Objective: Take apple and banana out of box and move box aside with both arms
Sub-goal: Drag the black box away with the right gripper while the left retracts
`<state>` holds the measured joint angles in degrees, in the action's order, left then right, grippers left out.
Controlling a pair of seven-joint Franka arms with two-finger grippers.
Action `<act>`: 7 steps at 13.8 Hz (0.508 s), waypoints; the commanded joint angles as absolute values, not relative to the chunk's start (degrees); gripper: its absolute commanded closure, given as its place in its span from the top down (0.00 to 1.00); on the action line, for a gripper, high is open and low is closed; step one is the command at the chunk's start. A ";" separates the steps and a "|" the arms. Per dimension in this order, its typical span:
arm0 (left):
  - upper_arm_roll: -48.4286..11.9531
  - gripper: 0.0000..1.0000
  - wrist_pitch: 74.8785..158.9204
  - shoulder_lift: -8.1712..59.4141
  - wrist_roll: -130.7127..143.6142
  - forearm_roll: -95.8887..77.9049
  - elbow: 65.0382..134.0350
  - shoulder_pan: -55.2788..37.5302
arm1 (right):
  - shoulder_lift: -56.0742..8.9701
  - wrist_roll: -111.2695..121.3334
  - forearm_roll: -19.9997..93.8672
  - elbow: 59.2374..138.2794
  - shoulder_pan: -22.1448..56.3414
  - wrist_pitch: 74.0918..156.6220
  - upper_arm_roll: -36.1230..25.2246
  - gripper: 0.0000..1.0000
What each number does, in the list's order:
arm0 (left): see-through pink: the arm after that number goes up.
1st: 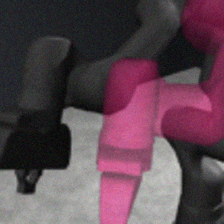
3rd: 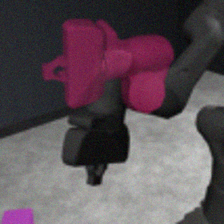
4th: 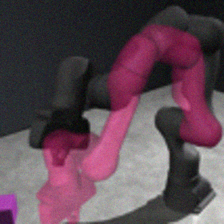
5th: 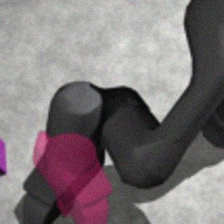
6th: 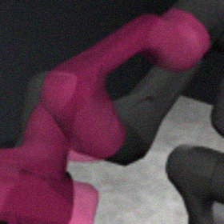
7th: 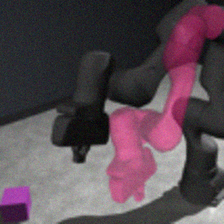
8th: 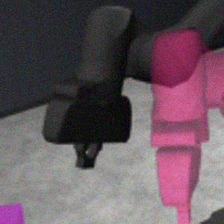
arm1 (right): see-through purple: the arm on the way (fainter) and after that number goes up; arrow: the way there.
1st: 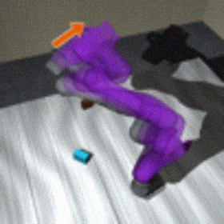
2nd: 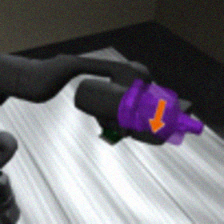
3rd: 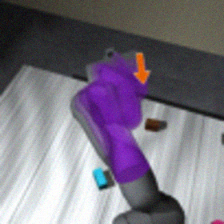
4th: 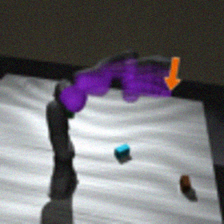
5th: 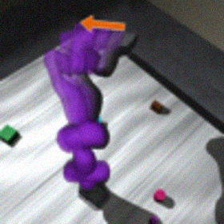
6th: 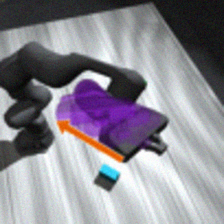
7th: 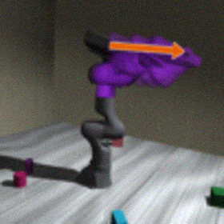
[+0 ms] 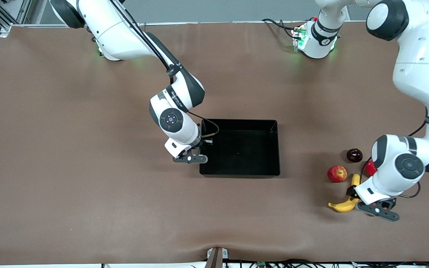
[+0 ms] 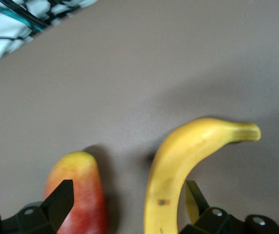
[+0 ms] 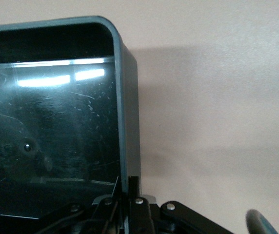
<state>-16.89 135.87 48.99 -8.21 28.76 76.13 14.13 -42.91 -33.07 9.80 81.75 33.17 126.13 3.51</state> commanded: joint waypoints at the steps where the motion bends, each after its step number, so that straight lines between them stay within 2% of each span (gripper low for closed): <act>1: -17.66 1.00 130.97 44.05 -7.38 26.03 77.43 13.97 | -39.21 -33.31 9.14 80.95 30.95 119.90 3.60 0.00; 5: -19.42 1.00 122.36 36.58 -7.30 21.90 78.13 13.89 | -31.22 -33.66 9.76 81.03 25.94 109.45 3.61 0.00; 7: -19.51 1.00 119.02 31.41 -5.29 19.52 81.63 13.89 | -27.70 -32.88 9.32 81.47 22.00 106.01 3.51 0.00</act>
<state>-19.62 121.77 37.52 -7.35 21.66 76.44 13.73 -32.62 -33.11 9.75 79.48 25.69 108.51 2.58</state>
